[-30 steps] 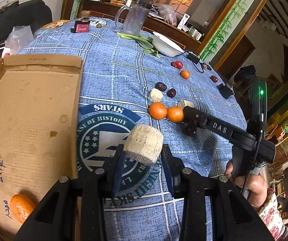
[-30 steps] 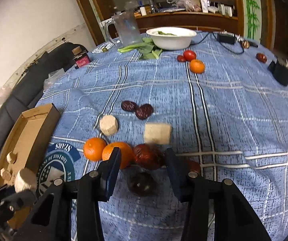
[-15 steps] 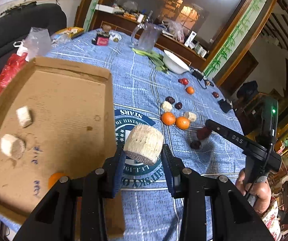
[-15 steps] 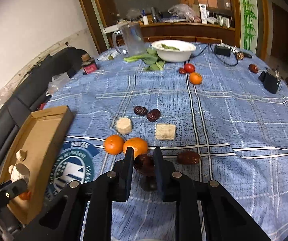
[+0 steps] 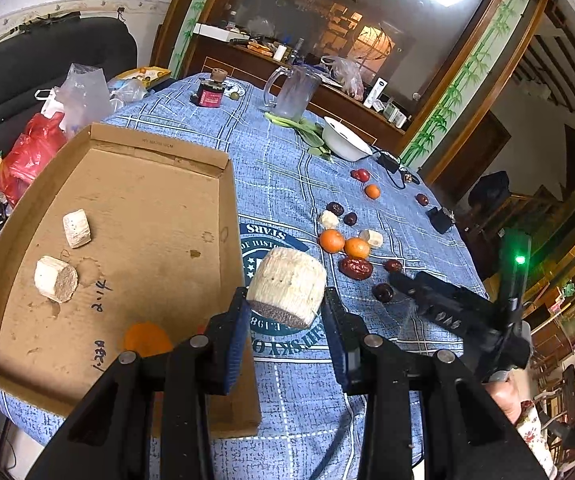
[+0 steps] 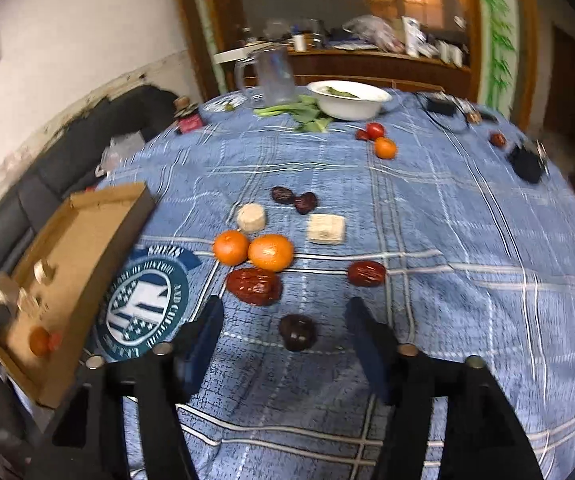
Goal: Organize fruits
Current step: 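Carry the cork cylinder and the date with both tools toward the tray, then open the left gripper over the tray while the right holds the date above it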
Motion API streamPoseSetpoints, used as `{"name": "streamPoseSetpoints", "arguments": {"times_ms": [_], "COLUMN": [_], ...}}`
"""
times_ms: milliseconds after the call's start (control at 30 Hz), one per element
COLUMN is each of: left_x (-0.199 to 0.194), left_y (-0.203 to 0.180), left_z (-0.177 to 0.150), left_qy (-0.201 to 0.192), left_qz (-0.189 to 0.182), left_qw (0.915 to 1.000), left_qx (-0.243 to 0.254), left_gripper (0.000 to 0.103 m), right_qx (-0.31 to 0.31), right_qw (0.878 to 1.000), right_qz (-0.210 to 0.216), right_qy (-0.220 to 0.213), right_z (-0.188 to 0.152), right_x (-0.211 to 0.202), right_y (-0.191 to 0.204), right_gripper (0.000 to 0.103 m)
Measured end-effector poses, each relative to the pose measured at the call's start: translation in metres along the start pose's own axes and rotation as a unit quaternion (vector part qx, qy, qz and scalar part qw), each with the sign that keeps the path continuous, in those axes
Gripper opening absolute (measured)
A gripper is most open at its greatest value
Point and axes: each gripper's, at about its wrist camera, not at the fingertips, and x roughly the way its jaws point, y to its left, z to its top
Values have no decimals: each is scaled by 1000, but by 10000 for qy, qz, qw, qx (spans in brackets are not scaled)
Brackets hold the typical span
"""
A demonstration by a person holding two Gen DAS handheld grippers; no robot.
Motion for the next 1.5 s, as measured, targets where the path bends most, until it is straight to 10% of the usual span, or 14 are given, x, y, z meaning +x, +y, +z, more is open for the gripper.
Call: {"name": "streamPoseSetpoints", "arguments": {"times_ms": [300,367,700,1033,1500], "left_x": [18,20,15,30,66], "left_y": [17,24,56,105,144], "left_z": [1,2,22,89,88], "left_qy": [174,185,106,290,954], "left_qz": [82,113,359,1479,1648], "left_qw": [9997,9996,9987,9884,9812], "left_qx": [-127,-204,-343,-183,-300], "left_gripper": [35,35,35,35,43], "right_qx": [-604,-543,-228,-892,-1814], "right_qw": [9965,9967,9984,9857,9720], "right_qz": [-329,-218,106,1396,1361], "right_qy": [478,566,507,302,614], "right_z": [15,15,19,48,8], "right_x": [65,71,49,29,78], "right_y": [22,22,31,145,235], "right_gripper": [68,49,48,49,53]}}
